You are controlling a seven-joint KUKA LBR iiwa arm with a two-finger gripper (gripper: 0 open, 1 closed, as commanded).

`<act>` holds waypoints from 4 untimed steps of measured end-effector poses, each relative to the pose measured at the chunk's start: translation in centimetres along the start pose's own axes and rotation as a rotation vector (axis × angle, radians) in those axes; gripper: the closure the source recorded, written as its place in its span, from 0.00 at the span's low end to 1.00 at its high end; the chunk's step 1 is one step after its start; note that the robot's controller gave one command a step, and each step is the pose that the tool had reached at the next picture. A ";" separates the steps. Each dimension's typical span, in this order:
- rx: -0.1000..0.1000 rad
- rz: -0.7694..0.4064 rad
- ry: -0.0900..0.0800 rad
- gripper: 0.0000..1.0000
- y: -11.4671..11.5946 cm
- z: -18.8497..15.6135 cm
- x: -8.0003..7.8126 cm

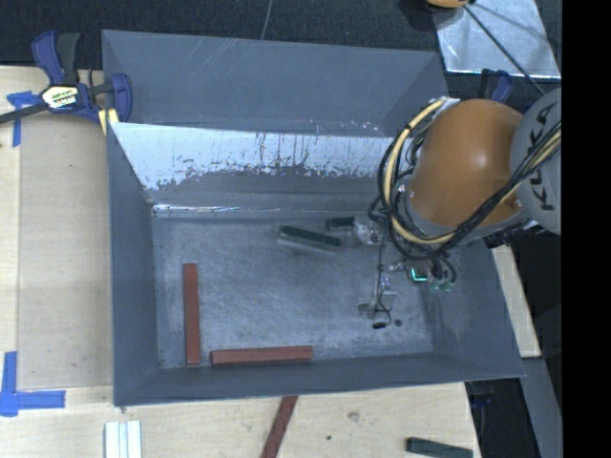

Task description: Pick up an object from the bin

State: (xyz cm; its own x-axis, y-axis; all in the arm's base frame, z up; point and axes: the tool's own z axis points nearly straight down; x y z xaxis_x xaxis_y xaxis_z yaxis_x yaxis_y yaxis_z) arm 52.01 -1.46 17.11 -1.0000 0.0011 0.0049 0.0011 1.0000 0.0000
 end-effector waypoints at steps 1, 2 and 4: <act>0.000 0.000 -0.008 0.00 0.0 -0.4 -0.2; 0.001 -0.087 -0.016 0.00 2.1 5.3 -5.8; -0.001 0.116 -0.008 0.00 2.0 5.7 -10.0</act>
Offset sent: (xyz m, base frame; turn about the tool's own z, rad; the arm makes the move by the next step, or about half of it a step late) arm 0.0932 0.0369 -0.1011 -0.1489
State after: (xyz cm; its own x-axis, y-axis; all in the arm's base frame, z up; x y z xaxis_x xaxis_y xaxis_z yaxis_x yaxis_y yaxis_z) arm 62.01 0.55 11.34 -0.9932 0.1164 -0.0031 0.1164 0.9932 0.0007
